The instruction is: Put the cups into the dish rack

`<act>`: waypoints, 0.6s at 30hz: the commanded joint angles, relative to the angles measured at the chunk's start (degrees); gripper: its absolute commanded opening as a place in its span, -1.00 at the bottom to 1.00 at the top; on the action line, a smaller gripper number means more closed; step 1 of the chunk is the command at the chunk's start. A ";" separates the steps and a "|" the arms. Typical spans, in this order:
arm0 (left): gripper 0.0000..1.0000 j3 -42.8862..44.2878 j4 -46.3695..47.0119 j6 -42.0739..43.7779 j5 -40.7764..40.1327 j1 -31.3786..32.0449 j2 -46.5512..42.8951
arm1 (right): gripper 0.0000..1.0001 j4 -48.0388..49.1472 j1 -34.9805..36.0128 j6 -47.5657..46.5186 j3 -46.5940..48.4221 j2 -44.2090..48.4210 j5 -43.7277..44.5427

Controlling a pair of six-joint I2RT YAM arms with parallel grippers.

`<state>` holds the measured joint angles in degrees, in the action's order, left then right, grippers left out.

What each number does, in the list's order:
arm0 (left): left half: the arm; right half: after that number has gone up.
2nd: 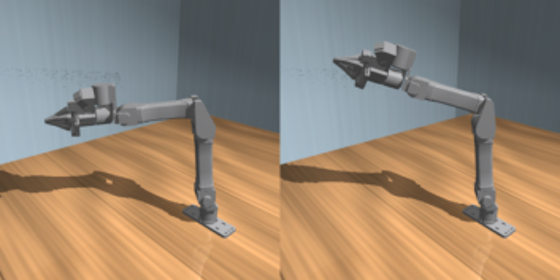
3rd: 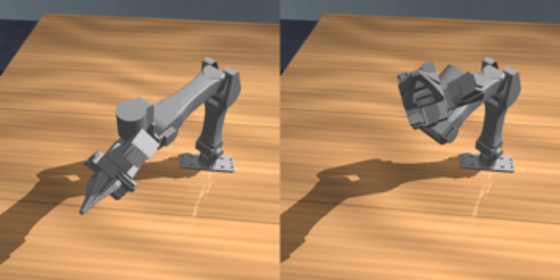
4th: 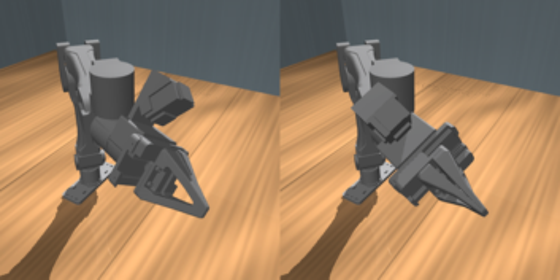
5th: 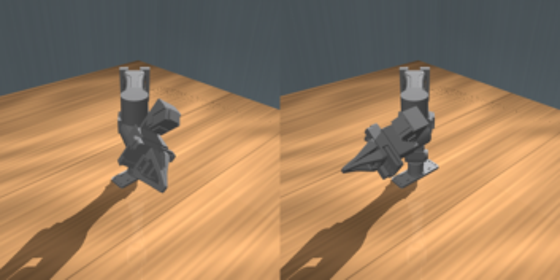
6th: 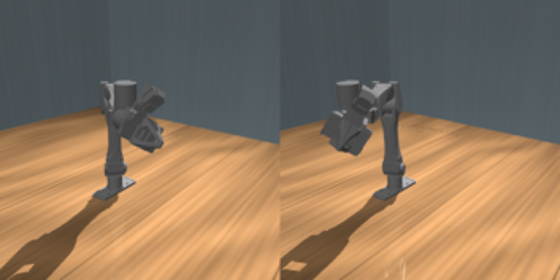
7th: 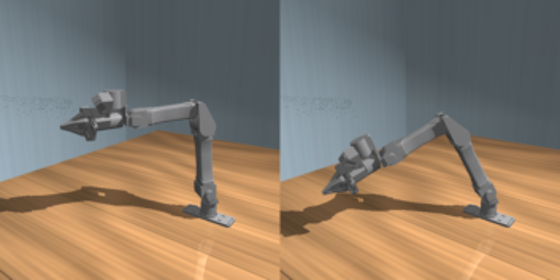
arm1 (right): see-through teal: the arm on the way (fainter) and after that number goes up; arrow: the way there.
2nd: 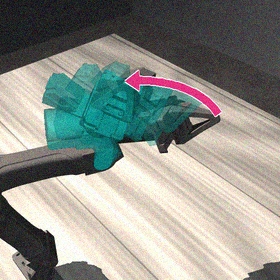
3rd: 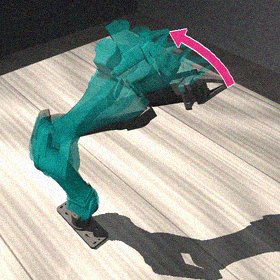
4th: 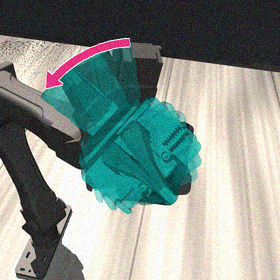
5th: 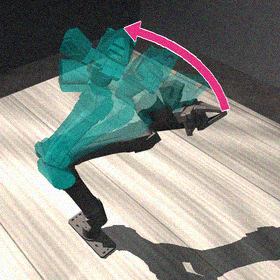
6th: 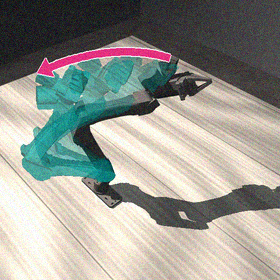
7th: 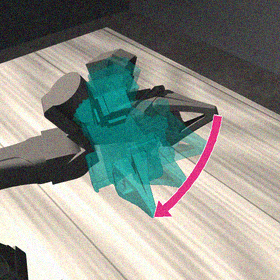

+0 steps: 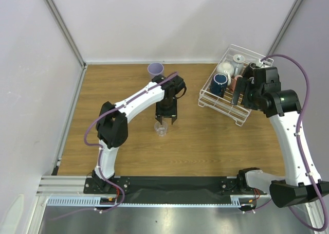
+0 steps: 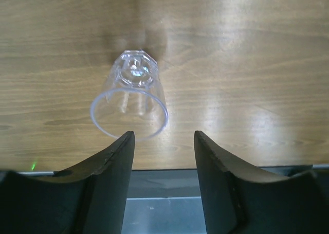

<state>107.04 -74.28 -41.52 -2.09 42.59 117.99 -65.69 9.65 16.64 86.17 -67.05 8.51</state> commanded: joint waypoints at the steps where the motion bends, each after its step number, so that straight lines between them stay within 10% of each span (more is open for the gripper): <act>1: 0.10 -1.39 1.68 -0.58 -2.84 -0.05 0.39 | 0.89 -0.49 -0.24 -1.18 -0.39 1.83 0.19; 10: -0.06 -3.07 4.23 -0.14 0.24 -0.22 3.55 | 0.89 0.12 -0.25 -1.26 0.49 0.87 -0.25; 18: -0.75 -6.23 6.52 1.26 3.40 -3.21 3.74 | 0.89 0.65 -0.51 -1.00 2.33 -1.15 -2.18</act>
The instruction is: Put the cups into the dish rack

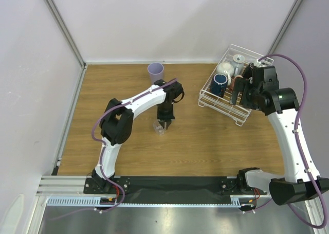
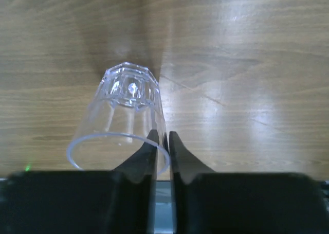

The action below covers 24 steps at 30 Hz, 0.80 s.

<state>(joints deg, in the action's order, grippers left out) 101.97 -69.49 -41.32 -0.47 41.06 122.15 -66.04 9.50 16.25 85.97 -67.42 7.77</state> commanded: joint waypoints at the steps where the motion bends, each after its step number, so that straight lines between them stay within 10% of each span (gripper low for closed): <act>1: -0.85 -1.08 1.73 1.41 2.31 -1.94 -0.59 | 0.89 1.44 -0.36 -0.61 3.05 -1.48 -2.75; 11: -0.99 9.83 12.16 -1.03 30.58 -8.35 -11.12 | 0.91 13.20 -2.55 3.34 2.71 -4.47 -27.77; 16: -0.99 -2.63 55.08 -26.83 50.11 -10.56 -22.88 | 0.92 24.19 -3.52 10.37 0.95 -5.36 -40.89; 24: -0.99 -26.46 126.10 -78.33 42.85 -10.47 -25.56 | 0.99 47.46 -3.35 23.29 -5.55 -3.69 -50.66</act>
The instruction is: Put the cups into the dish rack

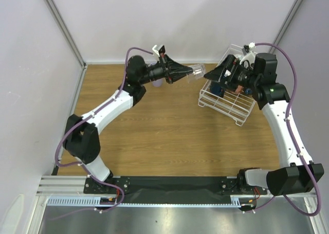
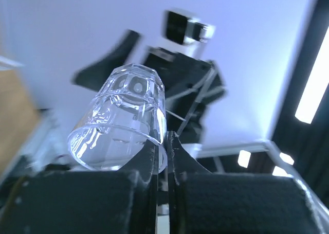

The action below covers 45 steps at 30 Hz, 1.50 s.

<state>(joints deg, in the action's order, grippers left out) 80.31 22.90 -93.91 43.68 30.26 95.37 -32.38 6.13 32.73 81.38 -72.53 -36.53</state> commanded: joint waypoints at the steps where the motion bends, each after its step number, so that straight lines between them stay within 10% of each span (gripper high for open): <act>1: -0.99 -6.47 36.66 -28.15 -2.88 0.50 1.39 | 0.99 15.32 0.11 7.69 -1.23 1.17 -6.97; 11: -0.99 -6.49 46.27 -36.60 -8.08 2.26 3.85 | 0.98 28.78 3.71 15.78 -3.43 -0.76 -7.23; 18: -0.99 -8.06 48.38 -38.19 -8.44 2.61 4.12 | 0.51 33.85 4.50 19.12 -3.86 -1.38 -5.57; 27: -0.99 -9.03 47.77 -38.28 -7.91 3.05 3.33 | 0.43 37.48 5.99 21.32 -4.22 -2.00 -2.76; 30: -0.99 -9.21 47.68 -38.28 -7.65 3.14 3.07 | 0.19 37.39 6.79 20.97 -4.48 -1.91 -1.00; 36: -0.99 -10.26 46.89 -37.67 -6.86 3.14 2.36 | -1.00 35.64 8.19 18.88 -2.47 -3.14 -1.96; 40: 0.69 -14.11 44.26 -36.70 -5.28 2.88 0.09 | -1.00 27.48 8.02 11.58 -0.97 -1.83 3.56; 45: 0.99 -19.30 39.60 -34.07 0.33 1.04 -2.73 | -1.00 15.52 5.65 1.47 0.71 -0.25 17.16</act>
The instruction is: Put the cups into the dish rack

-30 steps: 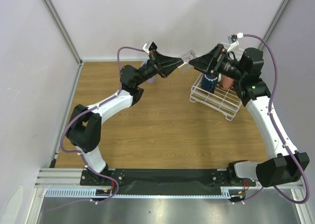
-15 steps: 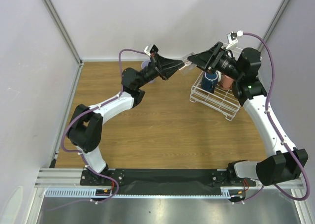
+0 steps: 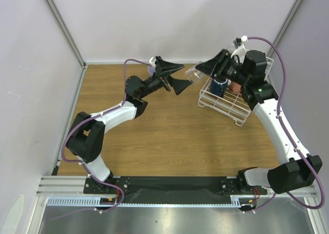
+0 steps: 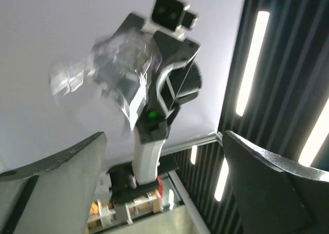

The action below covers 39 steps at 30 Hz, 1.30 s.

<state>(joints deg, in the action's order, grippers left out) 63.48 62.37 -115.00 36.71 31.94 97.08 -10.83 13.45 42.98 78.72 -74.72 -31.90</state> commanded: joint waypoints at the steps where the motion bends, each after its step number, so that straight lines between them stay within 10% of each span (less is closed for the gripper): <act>1: 1.00 -3.10 -2.23 -11.84 8.37 -1.00 -4.88 | -1.00 -7.18 -2.02 -11.75 3.02 2.29 15.26; 7: 0.99 -1.89 -21.81 3.58 17.86 -4.86 -9.18 | -1.00 -14.30 -4.84 -22.58 2.76 1.86 35.98; 14: 1.00 6.65 -64.96 31.23 21.65 -11.28 -12.44 | -1.00 -10.54 -9.49 -33.74 -4.44 -0.60 52.27; 39: 0.99 10.52 -80.12 42.84 23.15 -21.22 -15.69 | -0.88 5.12 -13.01 -33.67 -17.36 -16.07 55.63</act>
<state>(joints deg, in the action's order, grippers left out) 69.95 -13.93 -76.23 57.89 11.05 82.02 -9.87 0.67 8.84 62.65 -90.41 21.80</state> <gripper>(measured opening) 0.996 0.558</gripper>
